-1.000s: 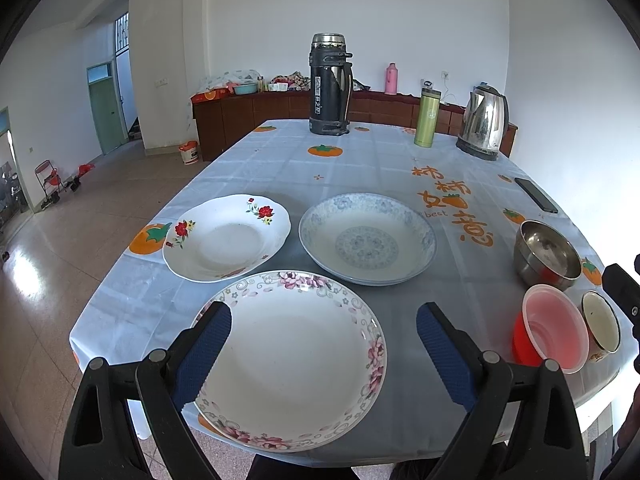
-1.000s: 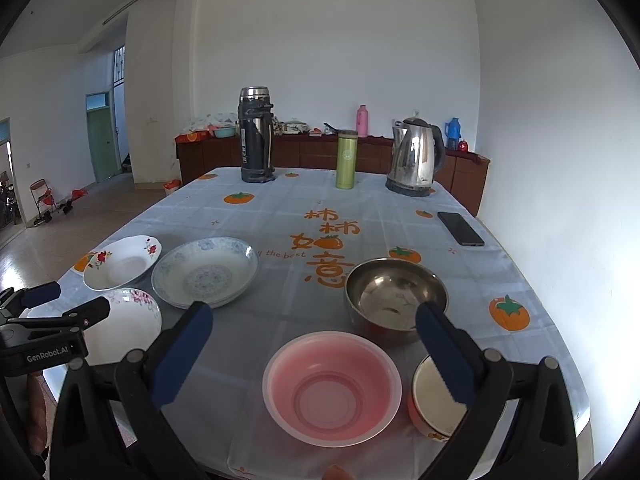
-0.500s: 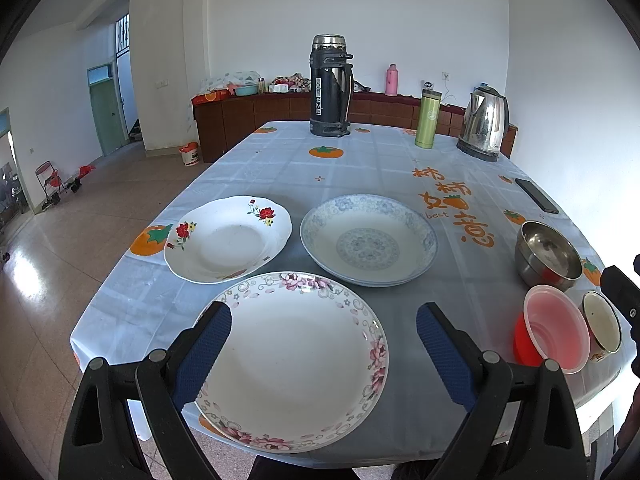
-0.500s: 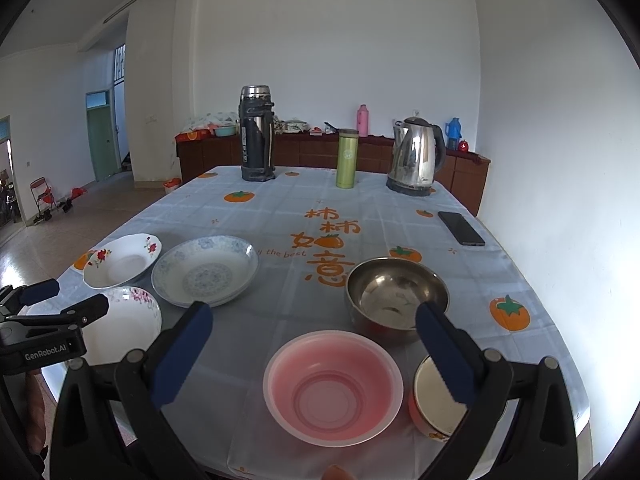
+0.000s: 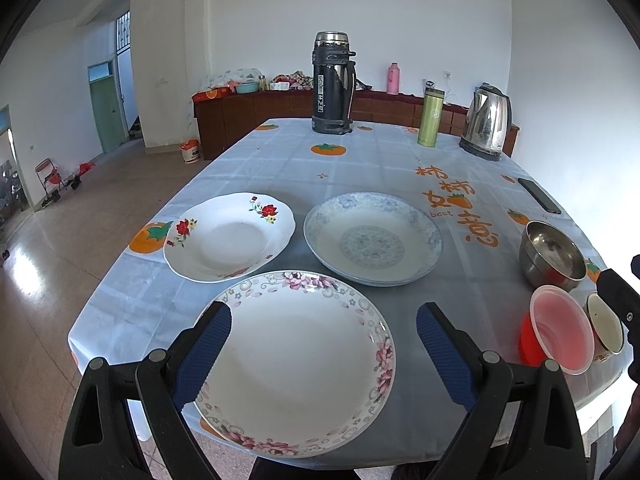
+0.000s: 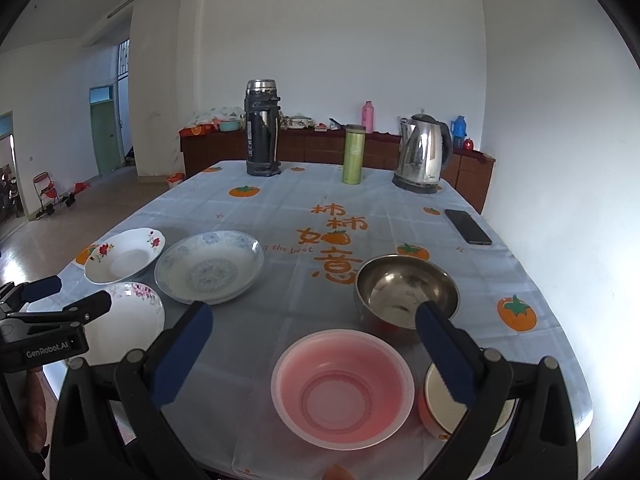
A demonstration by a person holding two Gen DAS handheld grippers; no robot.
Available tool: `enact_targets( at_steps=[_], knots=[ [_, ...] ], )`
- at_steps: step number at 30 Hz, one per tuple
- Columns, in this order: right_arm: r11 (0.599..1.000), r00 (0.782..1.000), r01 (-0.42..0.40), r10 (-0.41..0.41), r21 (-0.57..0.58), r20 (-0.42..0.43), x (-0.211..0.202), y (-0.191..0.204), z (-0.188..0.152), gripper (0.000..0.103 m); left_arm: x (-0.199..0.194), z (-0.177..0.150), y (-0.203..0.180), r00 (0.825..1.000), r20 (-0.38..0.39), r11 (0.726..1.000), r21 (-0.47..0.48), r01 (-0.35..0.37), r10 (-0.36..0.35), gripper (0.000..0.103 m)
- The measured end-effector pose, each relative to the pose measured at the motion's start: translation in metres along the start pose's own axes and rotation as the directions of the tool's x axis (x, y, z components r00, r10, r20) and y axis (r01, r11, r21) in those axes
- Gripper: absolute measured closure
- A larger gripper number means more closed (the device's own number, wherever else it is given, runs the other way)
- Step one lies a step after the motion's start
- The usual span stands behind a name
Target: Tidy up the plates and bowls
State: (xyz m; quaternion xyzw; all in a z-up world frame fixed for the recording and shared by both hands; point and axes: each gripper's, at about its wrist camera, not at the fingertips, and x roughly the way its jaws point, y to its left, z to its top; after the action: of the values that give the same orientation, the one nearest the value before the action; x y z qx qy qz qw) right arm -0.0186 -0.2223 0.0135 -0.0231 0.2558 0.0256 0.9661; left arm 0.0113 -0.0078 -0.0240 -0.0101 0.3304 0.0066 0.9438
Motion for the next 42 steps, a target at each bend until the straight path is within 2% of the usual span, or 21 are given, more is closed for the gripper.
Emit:
enact_targets(
  at_steps=[7, 21, 27, 33, 34, 35, 38, 42],
  knots=[
    [1.0, 1.0, -0.015, 0.015, 0.002, -0.021, 0.007, 0.005, -0.001, 0.004, 0.004, 0.001, 0.003, 1.0, -0.01, 1.0, -0.002, 0.009, -0.009, 0.008],
    [0.998, 0.997, -0.05, 0.047, -0.035, -0.058, 0.023, 0.029, 0.003, 0.005, 0.016, 0.0, 0.014, 0.999, -0.03, 1.0, -0.011, 0.025, -0.025, 0.008],
    [0.994, 0.992, -0.098, 0.094, -0.045, -0.088, 0.033, 0.042, 0.003, 0.018, 0.018, -0.002, 0.022, 0.998, -0.038, 0.999, -0.014, 0.04, -0.041, 0.008],
    [0.979, 0.974, -0.195, 0.186, -0.063, -0.13, 0.047, 0.066, 0.003, 0.028, 0.019, -0.003, 0.05, 0.999, -0.034, 0.998, -0.066, 0.0, -0.002, 0.008],
    [0.976, 0.97, -0.209, 0.198, -0.067, -0.14, 0.05, 0.07, 0.003, 0.031, 0.02, -0.004, 0.056, 0.999, -0.042, 0.997, -0.075, -0.016, 0.013, 0.014],
    [0.972, 0.966, -0.224, 0.212, -0.068, -0.15, 0.053, 0.074, 0.002, 0.034, 0.021, -0.005, 0.06, 0.999, -0.049, 0.996, -0.082, -0.025, 0.021, 0.024],
    [0.959, 0.944, -0.279, 0.265, -0.052, -0.195, 0.068, 0.084, -0.002, 0.043, 0.03, -0.009, 0.079, 0.994, -0.104, 0.991, -0.131, -0.038, 0.025, 0.042],
    [0.944, 0.916, -0.328, 0.312, -0.026, -0.253, 0.087, 0.096, -0.009, 0.051, 0.035, -0.014, 0.096, 0.989, -0.143, 0.982, -0.178, -0.065, 0.039, 0.047]
  ],
)
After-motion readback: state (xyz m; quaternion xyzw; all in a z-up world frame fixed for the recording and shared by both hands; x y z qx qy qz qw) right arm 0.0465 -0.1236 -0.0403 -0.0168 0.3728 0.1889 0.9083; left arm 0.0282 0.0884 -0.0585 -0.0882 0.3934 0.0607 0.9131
